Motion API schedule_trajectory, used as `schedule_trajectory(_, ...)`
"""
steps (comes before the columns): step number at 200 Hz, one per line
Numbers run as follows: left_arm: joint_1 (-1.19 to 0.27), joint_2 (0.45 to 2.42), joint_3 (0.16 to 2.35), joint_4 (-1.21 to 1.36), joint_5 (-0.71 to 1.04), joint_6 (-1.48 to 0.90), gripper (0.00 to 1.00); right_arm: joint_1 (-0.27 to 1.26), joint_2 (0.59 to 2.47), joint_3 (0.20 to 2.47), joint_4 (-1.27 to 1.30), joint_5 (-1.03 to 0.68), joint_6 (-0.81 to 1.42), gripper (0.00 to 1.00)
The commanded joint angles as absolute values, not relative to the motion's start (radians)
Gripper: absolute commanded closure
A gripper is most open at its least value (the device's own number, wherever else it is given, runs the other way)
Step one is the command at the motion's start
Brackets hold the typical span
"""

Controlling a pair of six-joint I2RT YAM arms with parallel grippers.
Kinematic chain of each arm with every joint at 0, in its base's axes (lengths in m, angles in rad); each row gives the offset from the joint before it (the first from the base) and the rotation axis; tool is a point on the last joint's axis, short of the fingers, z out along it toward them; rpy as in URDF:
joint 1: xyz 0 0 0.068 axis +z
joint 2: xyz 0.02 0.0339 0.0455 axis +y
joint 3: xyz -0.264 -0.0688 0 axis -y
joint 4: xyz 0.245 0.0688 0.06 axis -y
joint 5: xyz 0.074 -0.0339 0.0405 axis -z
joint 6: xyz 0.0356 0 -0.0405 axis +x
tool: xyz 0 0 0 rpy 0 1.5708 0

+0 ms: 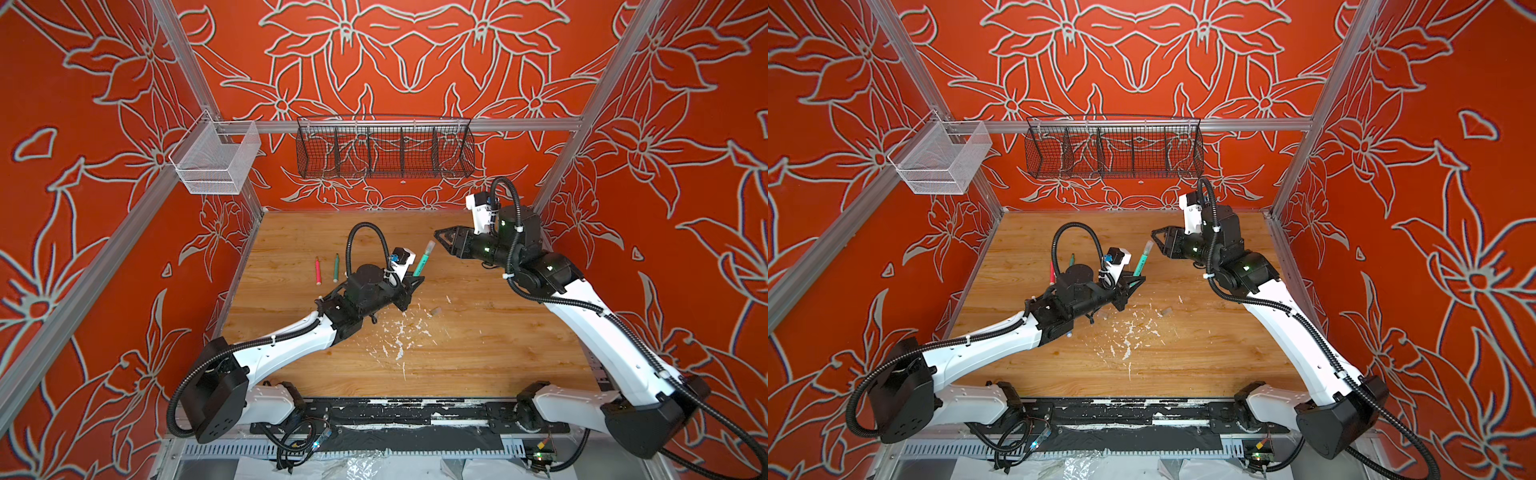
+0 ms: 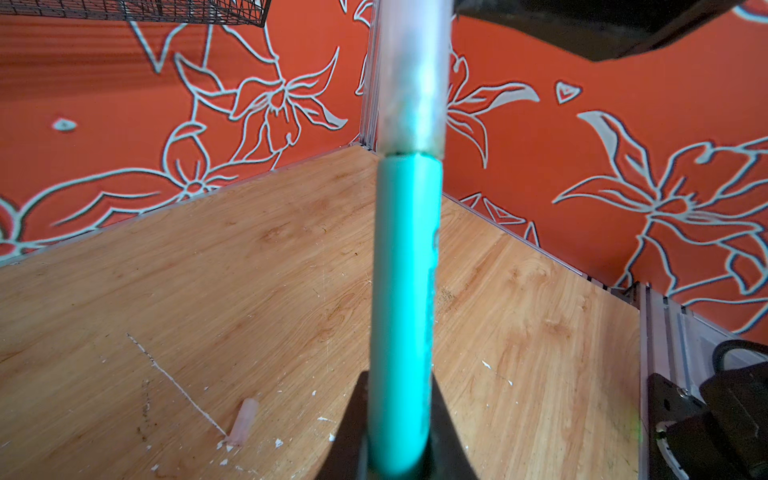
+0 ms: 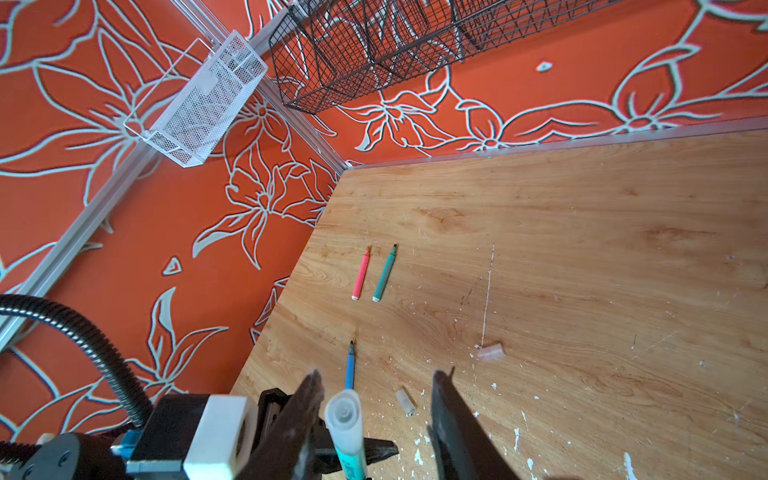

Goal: Insert the pens into the pen caps

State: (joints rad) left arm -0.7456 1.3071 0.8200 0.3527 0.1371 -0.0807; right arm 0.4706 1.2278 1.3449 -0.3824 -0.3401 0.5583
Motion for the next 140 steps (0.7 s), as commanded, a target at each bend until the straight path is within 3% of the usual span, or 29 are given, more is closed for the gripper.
schedule_trajectory(1, -0.741, 1.314, 0.833, 0.376, 0.147, -0.091, 1.00, 0.474, 1.232, 1.342, -0.334, -0.413, 0.591, 0.55)
schedule_trajectory(140, -0.740, 1.307, 0.843, 0.364, 0.155, -0.100, 1.00, 0.515, 1.288, 1.308, -0.322, -0.437, 0.602, 0.66)
